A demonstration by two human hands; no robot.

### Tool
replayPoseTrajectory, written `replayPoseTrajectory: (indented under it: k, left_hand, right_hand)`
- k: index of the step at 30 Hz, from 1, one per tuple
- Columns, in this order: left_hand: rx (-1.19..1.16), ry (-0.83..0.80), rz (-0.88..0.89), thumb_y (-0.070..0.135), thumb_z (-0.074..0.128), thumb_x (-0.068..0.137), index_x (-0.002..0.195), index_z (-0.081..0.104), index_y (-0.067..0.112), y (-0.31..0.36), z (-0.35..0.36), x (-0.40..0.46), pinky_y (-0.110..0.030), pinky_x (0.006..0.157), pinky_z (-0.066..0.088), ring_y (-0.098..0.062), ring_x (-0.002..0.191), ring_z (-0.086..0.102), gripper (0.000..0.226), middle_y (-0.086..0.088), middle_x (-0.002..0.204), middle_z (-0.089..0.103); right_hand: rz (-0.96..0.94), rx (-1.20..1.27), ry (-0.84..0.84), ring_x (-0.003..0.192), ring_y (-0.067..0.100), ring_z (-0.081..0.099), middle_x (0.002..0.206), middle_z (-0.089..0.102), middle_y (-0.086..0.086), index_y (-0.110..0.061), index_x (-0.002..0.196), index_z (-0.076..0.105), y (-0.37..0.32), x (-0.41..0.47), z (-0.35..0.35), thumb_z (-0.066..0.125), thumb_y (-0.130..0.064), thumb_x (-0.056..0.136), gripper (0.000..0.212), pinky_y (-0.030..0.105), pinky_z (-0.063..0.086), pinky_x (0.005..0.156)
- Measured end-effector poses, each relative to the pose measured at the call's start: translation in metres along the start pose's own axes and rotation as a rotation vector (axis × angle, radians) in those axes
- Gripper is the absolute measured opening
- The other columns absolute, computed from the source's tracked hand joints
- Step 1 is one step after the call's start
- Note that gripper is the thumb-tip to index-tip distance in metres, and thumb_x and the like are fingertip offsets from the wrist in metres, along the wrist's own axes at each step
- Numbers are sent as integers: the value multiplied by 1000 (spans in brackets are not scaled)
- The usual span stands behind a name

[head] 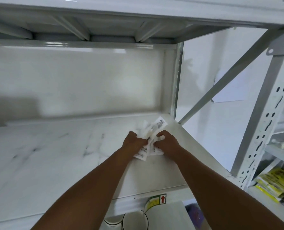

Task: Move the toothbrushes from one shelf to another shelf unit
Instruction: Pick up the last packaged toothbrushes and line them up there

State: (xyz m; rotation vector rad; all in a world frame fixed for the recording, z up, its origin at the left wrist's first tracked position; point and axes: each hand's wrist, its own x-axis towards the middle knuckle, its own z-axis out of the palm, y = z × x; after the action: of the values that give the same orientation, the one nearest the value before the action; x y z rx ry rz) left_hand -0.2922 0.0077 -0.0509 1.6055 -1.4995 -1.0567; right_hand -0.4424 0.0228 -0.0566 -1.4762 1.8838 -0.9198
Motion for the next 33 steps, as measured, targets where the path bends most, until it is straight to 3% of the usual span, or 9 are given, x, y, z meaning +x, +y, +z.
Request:
replayPoseTrajectory:
  k: [2, 5, 9, 11, 17, 23, 26, 29, 33]
  left_hand:
    - [15, -19, 13, 32, 70, 57, 105, 61, 0, -2, -1, 3, -27, 62, 47, -24, 78, 67, 58, -16, 95, 69]
    - [22, -41, 26, 34, 60, 49, 100, 64, 2, -6, -1, 7, -37, 75, 51, -30, 84, 68, 60, -16, 92, 69]
    - [-26, -71, 55, 30, 59, 65, 75, 54, 20, -1, -3, -8, -29, 70, 43, -20, 70, 56, 15, -1, 76, 58]
    - [-39, -89, 83, 32, 56, 76, 83, 52, 31, 3, -2, -16, -33, 81, 48, -20, 81, 59, 8, 6, 80, 57]
    - [9, -75, 137, 33, 45, 78, 123, 58, 28, -4, 4, -5, -44, 103, 45, -25, 112, 60, 48, -2, 126, 62]
    - [-30, -42, 9, 35, 51, 65, 128, 43, 27, 2, 2, -9, -39, 94, 52, -28, 103, 63, 64, -6, 117, 60]
    - [-34, -51, 3, 50, 65, 75, 107, 54, 13, 5, 2, -4, -35, 84, 54, -27, 92, 68, 51, -7, 99, 66]
    - [59, -74, 44, 50, 72, 69, 93, 62, 5, 2, 8, 1, -32, 71, 50, -24, 73, 65, 52, -8, 79, 65]
    - [80, -11, 15, 32, 71, 77, 105, 58, 4, 0, 10, 7, -31, 77, 48, -29, 95, 67, 41, -9, 93, 63]
  right_hand:
    - [-7, 24, 3, 106, 27, 60, 110, 62, 6, -25, 116, 52, 0, -1, 0, 66, -28, 61, 56, 41, 49, 93]
    - [25, 62, -24, 92, 23, 57, 100, 55, 4, -15, 134, 36, -1, -5, -4, 70, -15, 75, 67, 31, 45, 79]
    - [46, 77, 2, 90, 23, 57, 94, 53, 3, -9, 137, 30, 2, -2, -4, 71, -13, 76, 74, 31, 46, 78]
    - [61, 64, 1, 92, 24, 56, 100, 52, 5, -7, 131, 35, 1, -3, -4, 72, -16, 75, 68, 33, 48, 82]
    - [68, 75, -28, 99, 26, 60, 109, 59, 10, -4, 123, 41, 0, -1, -4, 73, -17, 73, 61, 35, 50, 84]
    - [54, 81, -40, 105, 31, 62, 113, 62, 14, -5, 119, 43, 0, 1, -2, 74, -27, 62, 68, 45, 51, 94]
    - [33, 69, -38, 106, 30, 62, 114, 62, 10, -10, 118, 46, 2, 3, 0, 69, -38, 48, 80, 47, 50, 95]
    - [10, 69, -44, 107, 28, 61, 116, 62, 9, -13, 126, 45, 2, 0, -2, 70, -35, 52, 81, 44, 49, 96]
    - [26, 94, -65, 103, 26, 61, 115, 60, 11, -9, 134, 40, 4, 0, -7, 73, -17, 73, 70, 30, 45, 81]
